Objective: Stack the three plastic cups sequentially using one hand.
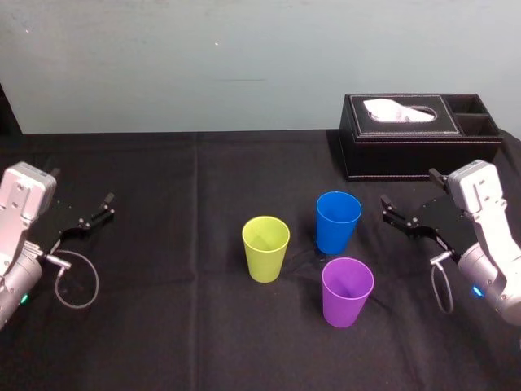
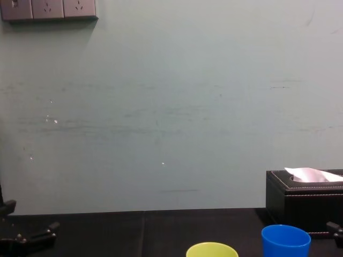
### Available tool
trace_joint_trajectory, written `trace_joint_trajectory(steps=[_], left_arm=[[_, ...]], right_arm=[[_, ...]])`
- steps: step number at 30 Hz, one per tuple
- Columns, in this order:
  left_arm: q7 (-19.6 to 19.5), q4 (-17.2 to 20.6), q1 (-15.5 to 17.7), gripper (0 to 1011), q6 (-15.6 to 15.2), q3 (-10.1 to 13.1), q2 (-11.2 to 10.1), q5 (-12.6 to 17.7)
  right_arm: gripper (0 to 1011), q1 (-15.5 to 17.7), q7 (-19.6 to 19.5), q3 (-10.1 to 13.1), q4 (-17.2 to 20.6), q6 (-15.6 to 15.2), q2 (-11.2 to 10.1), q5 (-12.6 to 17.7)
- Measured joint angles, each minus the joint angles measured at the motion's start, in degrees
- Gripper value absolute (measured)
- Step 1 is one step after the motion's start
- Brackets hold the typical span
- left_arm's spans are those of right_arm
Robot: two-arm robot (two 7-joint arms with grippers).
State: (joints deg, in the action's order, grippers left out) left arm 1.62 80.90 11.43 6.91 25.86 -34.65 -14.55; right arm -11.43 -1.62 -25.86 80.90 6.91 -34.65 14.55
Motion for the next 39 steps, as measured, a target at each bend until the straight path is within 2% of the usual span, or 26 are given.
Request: trace_joint_trajectory(steps=[39], left_arm=[[0.0, 0.0, 0.0, 1010, 0.0, 0.0, 0.0, 0.0]], right_arm=[[1003, 0.0, 0.0, 0.0, 0.0, 0.0, 0.0, 0.0]])
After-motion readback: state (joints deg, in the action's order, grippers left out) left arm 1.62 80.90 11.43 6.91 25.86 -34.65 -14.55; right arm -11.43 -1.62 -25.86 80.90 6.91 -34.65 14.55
